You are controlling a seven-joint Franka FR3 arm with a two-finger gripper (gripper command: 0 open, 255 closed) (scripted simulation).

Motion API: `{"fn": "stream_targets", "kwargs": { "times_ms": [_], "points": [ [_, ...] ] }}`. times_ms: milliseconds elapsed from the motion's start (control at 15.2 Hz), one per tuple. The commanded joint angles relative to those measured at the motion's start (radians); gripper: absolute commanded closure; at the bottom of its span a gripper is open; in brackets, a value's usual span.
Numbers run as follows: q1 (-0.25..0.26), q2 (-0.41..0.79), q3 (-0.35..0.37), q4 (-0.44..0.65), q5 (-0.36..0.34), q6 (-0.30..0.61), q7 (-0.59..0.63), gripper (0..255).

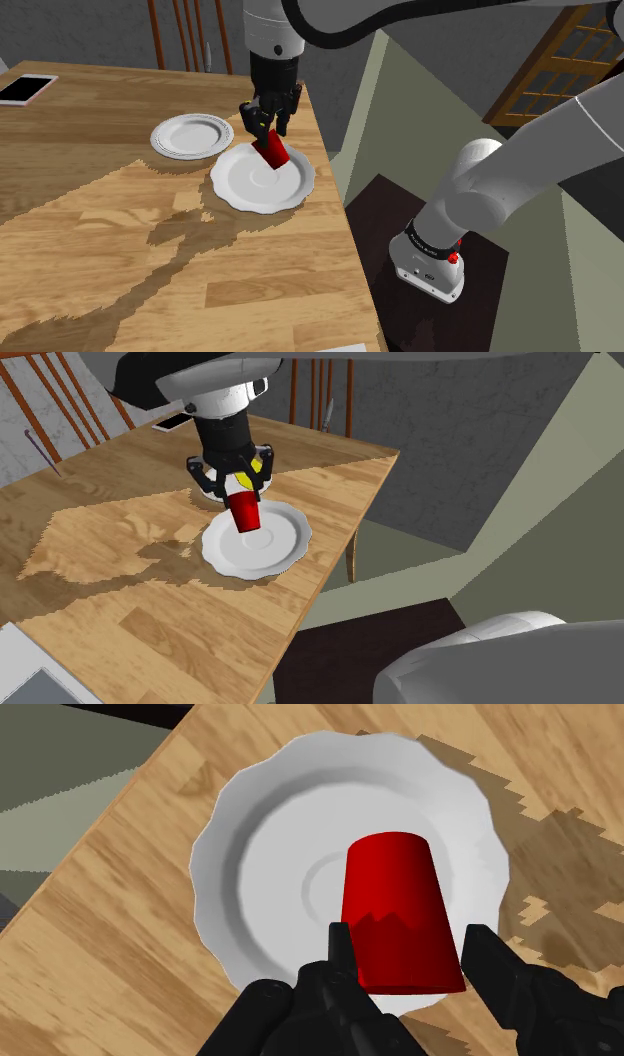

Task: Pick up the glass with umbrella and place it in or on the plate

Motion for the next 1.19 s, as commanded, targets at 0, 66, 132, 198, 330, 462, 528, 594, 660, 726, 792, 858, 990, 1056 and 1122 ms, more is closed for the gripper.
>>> {"fn": "stream_targets", "kwargs": {
  "times_ms": [0,66,132,198,330,462,528,594,660,726,792,858,990,1056,1122],
  "points": [
    [0.001,-0.003,0.000,-0.026,0.003,0.023,-0.004,255],
    [0.001,-0.001,0.002,-0.037,0.003,0.037,-0.003,255],
    [0.002,0.002,0.004,-0.049,0.004,0.051,-0.003,255],
    [0.002,0.005,0.006,-0.060,0.004,0.065,-0.003,255],
    [0.003,0.011,0.010,-0.082,0.005,0.092,-0.002,255],
    [0.003,0.018,0.014,-0.103,0.005,0.121,-0.001,255],
    [0.003,0.022,0.016,-0.113,0.005,0.135,0.000,255],
    [0.003,0.026,0.018,-0.123,0.005,0.149,0.001,255],
    [0.003,0.031,0.021,-0.134,0.005,0.164,0.002,255],
    [0.003,0.031,0.021,-0.134,0.005,0.164,0.002,255],
    [0.003,0.031,0.021,-0.134,0.005,0.164,0.002,255],
    [0.003,0.031,0.021,-0.134,0.005,0.164,0.002,255],
    [0.003,0.031,0.021,-0.134,0.005,0.164,0.002,255],
    [0.003,0.031,0.021,-0.134,0.005,0.164,0.002,255],
    [0.003,0.031,0.021,-0.134,0.005,0.164,0.002,255]
  ]
}}
